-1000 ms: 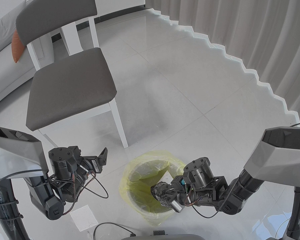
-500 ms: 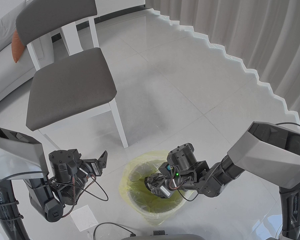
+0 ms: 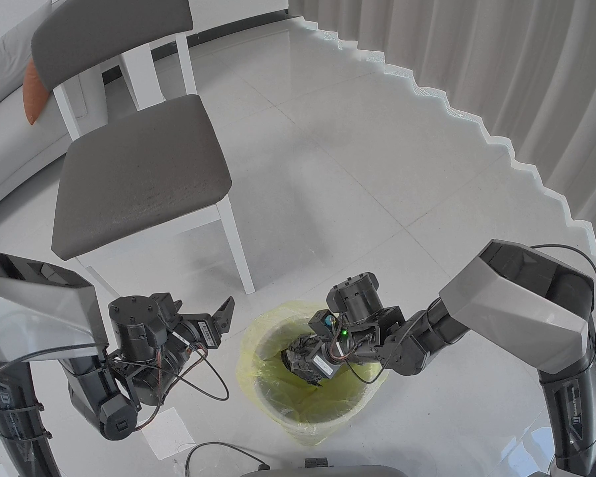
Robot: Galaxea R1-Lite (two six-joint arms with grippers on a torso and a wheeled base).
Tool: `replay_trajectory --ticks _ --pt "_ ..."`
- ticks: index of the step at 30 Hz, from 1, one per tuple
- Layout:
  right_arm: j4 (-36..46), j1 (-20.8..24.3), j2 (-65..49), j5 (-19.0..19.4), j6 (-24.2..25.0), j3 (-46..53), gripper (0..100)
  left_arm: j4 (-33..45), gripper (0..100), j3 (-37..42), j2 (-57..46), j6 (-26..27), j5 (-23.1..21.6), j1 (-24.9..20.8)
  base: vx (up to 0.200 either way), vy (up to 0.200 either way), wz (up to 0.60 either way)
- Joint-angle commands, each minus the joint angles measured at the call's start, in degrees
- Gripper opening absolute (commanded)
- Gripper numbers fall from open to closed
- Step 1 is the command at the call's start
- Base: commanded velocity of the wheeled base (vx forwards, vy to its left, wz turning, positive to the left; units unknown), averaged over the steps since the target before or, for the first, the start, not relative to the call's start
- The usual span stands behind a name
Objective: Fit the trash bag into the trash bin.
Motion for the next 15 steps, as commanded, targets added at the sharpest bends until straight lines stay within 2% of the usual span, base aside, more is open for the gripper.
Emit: replay_trajectory --ticks 1,8,15 --pt "-0.7 -1.5 0.9 -0.3 -0.1 -2.5 0 -1.0 100 0.2 0.9 -0.2 -0.3 0.2 0.000 0.000 0.00" --pt "-0.2 -2.9 0.9 0.1 0.0 -4.8 0 -1.0 100 -0.5 1.2 0.2 -0.6 -0.1 0.000 0.000 0.00" --pt "-0.7 -2.7 0.9 0.2 -0.4 2.5 0 -1.0 100 -0.7 0.8 0.1 -1.2 -0.6 0.000 0.000 0.00"
